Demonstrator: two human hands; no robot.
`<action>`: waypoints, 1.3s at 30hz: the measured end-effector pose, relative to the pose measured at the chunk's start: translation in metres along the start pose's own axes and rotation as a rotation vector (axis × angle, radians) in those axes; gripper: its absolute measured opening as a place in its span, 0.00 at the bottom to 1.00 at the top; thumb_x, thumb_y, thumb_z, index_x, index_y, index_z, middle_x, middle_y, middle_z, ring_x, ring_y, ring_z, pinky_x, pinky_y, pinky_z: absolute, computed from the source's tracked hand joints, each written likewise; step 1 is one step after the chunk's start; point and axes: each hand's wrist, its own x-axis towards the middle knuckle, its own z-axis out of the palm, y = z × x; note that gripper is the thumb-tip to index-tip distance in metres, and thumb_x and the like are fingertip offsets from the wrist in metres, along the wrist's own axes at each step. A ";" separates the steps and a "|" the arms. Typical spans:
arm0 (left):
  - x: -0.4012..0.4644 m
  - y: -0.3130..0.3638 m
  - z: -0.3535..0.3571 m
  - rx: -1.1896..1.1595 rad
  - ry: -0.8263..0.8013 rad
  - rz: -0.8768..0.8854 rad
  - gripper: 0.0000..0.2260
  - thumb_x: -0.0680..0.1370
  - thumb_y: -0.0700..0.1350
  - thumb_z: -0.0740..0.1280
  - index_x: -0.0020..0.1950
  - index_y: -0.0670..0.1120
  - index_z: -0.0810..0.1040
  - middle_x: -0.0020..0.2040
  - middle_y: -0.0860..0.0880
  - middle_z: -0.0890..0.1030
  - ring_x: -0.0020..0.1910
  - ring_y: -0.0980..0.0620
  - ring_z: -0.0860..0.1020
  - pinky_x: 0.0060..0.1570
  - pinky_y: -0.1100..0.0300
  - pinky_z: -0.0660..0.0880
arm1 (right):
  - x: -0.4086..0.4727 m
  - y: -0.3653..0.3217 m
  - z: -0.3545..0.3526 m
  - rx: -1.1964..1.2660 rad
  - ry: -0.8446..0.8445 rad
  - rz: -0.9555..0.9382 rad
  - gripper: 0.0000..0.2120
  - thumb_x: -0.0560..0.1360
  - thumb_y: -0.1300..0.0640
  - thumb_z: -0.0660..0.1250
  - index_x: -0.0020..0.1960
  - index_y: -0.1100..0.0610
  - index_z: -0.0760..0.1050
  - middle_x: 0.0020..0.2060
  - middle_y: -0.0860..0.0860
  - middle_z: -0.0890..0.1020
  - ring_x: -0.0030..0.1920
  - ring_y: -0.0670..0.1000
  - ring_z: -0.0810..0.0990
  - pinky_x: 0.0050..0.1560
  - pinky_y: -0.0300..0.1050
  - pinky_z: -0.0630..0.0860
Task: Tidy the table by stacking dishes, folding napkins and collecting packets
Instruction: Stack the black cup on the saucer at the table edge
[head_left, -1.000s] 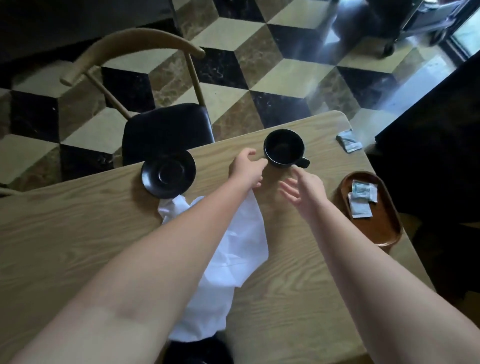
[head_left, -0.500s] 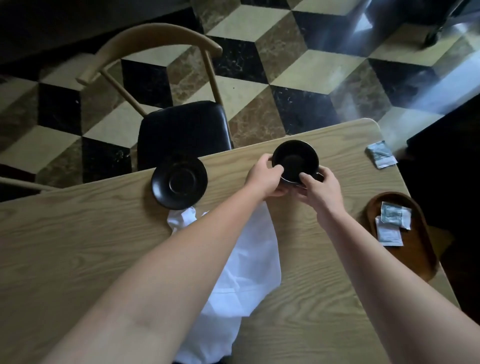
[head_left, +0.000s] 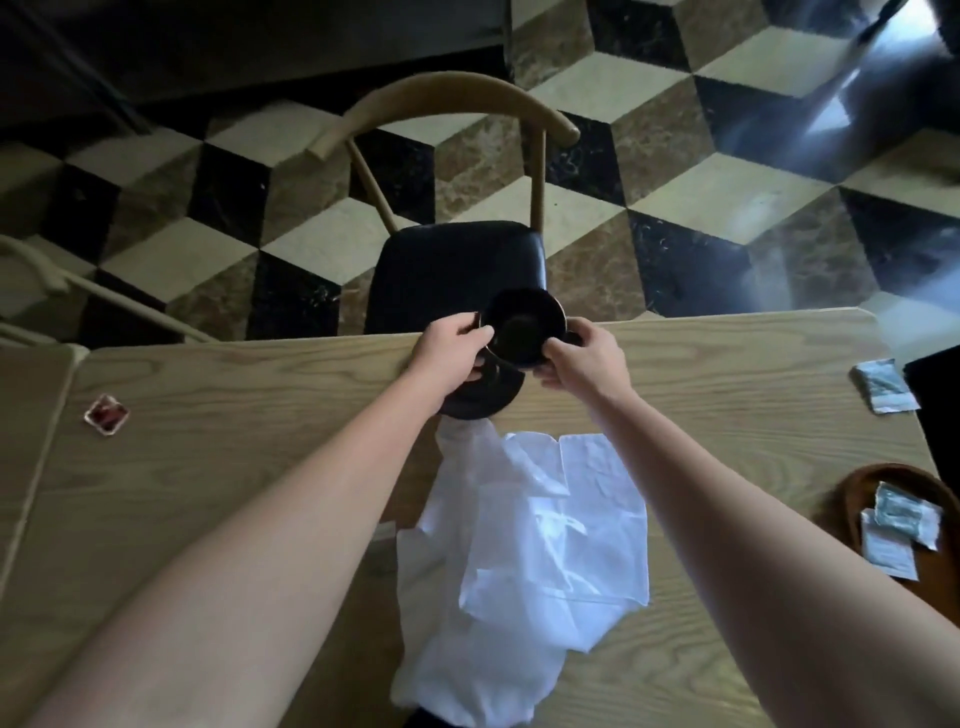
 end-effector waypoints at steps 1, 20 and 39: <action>0.003 -0.004 -0.010 0.028 0.028 -0.008 0.06 0.78 0.45 0.65 0.43 0.50 0.80 0.41 0.46 0.80 0.40 0.49 0.80 0.41 0.54 0.82 | 0.000 -0.003 0.010 -0.030 -0.027 0.000 0.16 0.68 0.62 0.62 0.53 0.55 0.80 0.43 0.58 0.86 0.38 0.58 0.88 0.42 0.55 0.86; 0.007 -0.045 -0.039 0.290 0.136 -0.067 0.14 0.80 0.45 0.60 0.34 0.45 0.70 0.32 0.47 0.69 0.36 0.47 0.71 0.47 0.43 0.80 | 0.008 0.014 0.057 -0.160 -0.103 0.038 0.14 0.70 0.62 0.61 0.50 0.50 0.78 0.35 0.58 0.83 0.36 0.61 0.86 0.38 0.58 0.85; 0.007 -0.044 -0.031 0.180 0.161 -0.124 0.15 0.81 0.46 0.60 0.47 0.35 0.77 0.44 0.37 0.81 0.46 0.38 0.82 0.49 0.43 0.80 | 0.017 0.022 0.056 -0.150 -0.151 0.017 0.14 0.78 0.57 0.65 0.63 0.51 0.74 0.50 0.58 0.83 0.41 0.57 0.87 0.40 0.53 0.85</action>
